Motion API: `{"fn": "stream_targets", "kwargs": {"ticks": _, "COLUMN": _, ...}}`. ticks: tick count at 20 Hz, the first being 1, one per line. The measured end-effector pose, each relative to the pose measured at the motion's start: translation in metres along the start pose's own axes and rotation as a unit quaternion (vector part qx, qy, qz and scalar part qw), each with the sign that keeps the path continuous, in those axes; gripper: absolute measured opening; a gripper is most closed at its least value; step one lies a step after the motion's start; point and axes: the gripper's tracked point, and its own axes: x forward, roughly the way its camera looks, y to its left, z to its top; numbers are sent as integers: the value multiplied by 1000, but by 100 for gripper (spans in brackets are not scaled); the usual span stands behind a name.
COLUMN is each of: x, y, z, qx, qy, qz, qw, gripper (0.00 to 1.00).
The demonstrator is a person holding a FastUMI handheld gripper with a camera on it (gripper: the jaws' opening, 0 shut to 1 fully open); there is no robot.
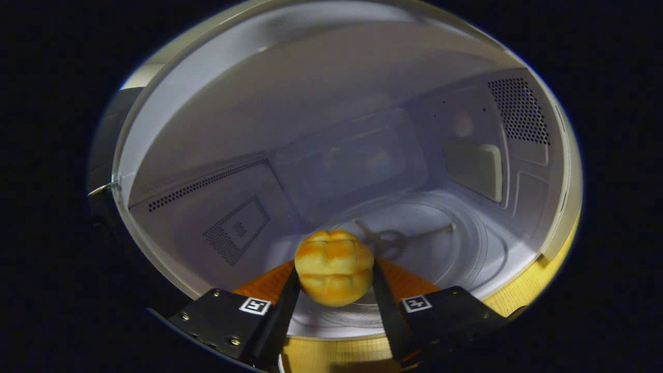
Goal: Open the microwave, put the food inside, and close the microwave door.
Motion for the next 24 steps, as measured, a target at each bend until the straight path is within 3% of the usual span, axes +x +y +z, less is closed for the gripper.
{"fn": "stream_targets", "kwargs": {"ticks": 1, "x": 1, "y": 0, "z": -2, "qx": -5, "qy": -2, "qz": -4, "qw": 1000, "gripper": 84}}
{"fn": "stream_targets", "kwargs": {"ticks": 4, "x": -1, "y": -2, "z": -5, "qx": -31, "qy": -5, "qz": -20, "qw": 999, "gripper": 91}}
{"fn": "stream_targets", "kwargs": {"ticks": 10, "x": -22, "y": -14, "z": 14, "qx": -67, "qy": -49, "qz": -59, "qw": 995, "gripper": 97}}
{"fn": "stream_targets", "kwargs": {"ticks": 12, "x": -34, "y": -15, "z": 10, "qx": -80, "qy": -41, "qz": -54, "qw": 994, "gripper": 97}}
{"fn": "stream_targets", "kwargs": {"ticks": 17, "x": -98, "y": -18, "z": 28, "qx": -110, "qy": -64, "qz": -25, "qw": 992, "gripper": 97}}
{"fn": "stream_targets", "kwargs": {"ticks": 24, "x": -229, "y": 9, "z": 50, "qx": -90, "qy": -70, "qz": 72, "qw": 991, "gripper": 97}}
